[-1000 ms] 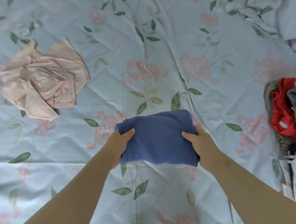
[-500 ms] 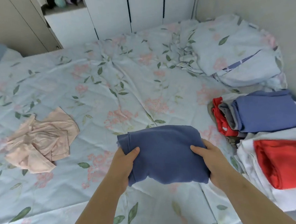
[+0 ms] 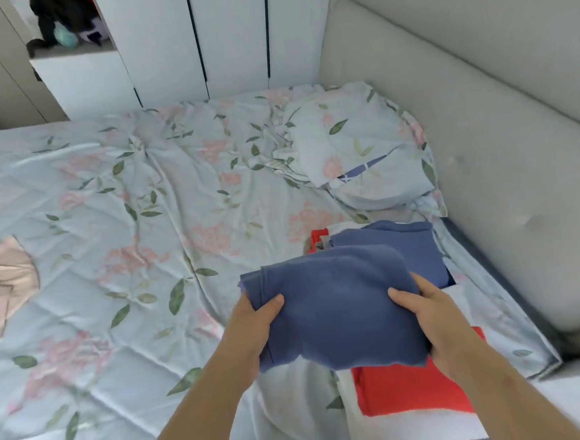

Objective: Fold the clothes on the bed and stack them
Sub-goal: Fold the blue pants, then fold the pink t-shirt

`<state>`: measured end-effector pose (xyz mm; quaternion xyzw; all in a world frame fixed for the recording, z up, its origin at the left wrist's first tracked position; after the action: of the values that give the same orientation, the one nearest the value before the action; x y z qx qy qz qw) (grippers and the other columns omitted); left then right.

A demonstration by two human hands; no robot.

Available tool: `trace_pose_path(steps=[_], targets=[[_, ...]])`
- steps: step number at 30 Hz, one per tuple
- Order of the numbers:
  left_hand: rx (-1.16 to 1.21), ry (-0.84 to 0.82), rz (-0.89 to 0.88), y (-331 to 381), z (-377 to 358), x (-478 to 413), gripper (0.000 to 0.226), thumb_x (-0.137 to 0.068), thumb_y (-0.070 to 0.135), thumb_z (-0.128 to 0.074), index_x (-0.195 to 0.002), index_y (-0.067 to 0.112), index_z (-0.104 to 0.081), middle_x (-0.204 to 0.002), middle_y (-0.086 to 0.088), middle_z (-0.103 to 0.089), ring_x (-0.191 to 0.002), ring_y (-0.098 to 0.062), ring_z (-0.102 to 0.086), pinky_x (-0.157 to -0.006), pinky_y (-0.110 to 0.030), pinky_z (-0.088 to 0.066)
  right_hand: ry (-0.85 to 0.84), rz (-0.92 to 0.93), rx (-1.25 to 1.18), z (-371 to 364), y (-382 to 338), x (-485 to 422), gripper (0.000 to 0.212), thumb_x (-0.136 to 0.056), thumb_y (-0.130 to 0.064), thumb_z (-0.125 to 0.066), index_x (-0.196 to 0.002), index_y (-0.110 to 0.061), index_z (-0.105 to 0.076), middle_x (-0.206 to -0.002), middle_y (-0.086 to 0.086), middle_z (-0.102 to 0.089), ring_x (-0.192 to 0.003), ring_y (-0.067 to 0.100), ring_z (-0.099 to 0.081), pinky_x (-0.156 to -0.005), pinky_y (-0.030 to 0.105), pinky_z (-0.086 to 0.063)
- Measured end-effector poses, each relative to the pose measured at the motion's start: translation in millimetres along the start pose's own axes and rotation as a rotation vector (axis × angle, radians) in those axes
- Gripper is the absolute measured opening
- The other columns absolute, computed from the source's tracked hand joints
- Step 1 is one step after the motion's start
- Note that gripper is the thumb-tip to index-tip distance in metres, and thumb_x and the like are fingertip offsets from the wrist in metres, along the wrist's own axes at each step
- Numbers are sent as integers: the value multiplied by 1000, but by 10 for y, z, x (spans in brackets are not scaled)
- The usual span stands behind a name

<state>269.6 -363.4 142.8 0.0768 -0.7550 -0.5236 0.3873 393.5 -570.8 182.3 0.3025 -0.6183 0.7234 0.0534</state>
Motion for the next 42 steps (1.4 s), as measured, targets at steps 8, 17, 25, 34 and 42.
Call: trace_pose_path(steps=[8, 17, 25, 34, 42], targets=[[2, -127, 11, -387, -1205, 71, 31, -94, 10, -55, -117, 29, -51, -115, 3, -65, -104, -15, -63, -77, -25, -54, 142, 19, 24, 1213, 152, -131, 27, -90, -6, -58, -103, -28, -65, -97, -5, -70, -90, 18, -65, -72, 33, -48], [-732, -111, 301, -1468, -1125, 190, 24, -93, 11, -46, -116, 15, -41, -102, 2, -56, -92, -14, -54, -85, -30, -44, 227, -308, 533, 1757, 1405, -163, 47, -88, -5, -55, -134, -10, -47, -129, 11, -52, -98, 24, -46, -87, 33, -38], [-1032, -97, 123, -1118, -1021, 49, 39, -95, 22, -46, -132, 21, -35, -128, 2, -52, -109, -18, -55, -93, -33, -46, 232, -150, 890, 1367, 928, -232, 47, -91, -28, -53, -137, -26, -41, -144, 1, -35, -125, 29, -39, -102, 42, -37], [-1187, 3, -162, -267, -308, 22, 40, -98, 29, -44, -137, 28, -34, -136, 4, -47, -120, -15, -50, -96, -28, -42, -37, 94, 1025, -174, 489, -233, 43, -94, -31, -49, -136, -26, -43, -142, -4, -40, -127, 22, -38, -97, 34, -39], [-1323, 130, -266, 426, 1288, 183, 37, -98, 28, -42, -135, 27, -36, -131, 4, -51, -117, -19, -52, -96, -34, -44, -207, 313, 1029, -2102, 259, 132, 32, -89, -28, -52, -121, -25, -54, -127, -3, -50, -111, 18, -54, -86, 29, -45]])
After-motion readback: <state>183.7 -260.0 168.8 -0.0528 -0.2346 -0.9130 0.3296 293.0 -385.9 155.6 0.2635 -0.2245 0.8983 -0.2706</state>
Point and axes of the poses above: each hand's wrist, its own x-axis away from the middle knuckle, its own z-axis out of the back of the hand, y = z × x, the point moved 8 cm from there along -x, towards the middle knuckle
